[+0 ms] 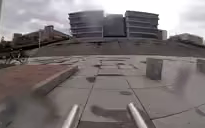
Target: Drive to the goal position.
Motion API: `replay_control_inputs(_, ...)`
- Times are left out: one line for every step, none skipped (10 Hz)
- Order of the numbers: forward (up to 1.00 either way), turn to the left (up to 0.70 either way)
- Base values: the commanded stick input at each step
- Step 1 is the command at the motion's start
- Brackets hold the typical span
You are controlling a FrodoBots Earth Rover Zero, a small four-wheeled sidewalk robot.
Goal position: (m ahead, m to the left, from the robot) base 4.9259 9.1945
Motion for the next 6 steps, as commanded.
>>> replay_control_inputs(1.0, -0.27)
replay_control_inputs(1.0, -0.27)
replay_control_inputs(1.0, -0.12)
replay_control_inputs(1.0, 0.0)
replay_control_inputs(1.0, 0.0)
replay_control_inputs(1.0, 0.0)
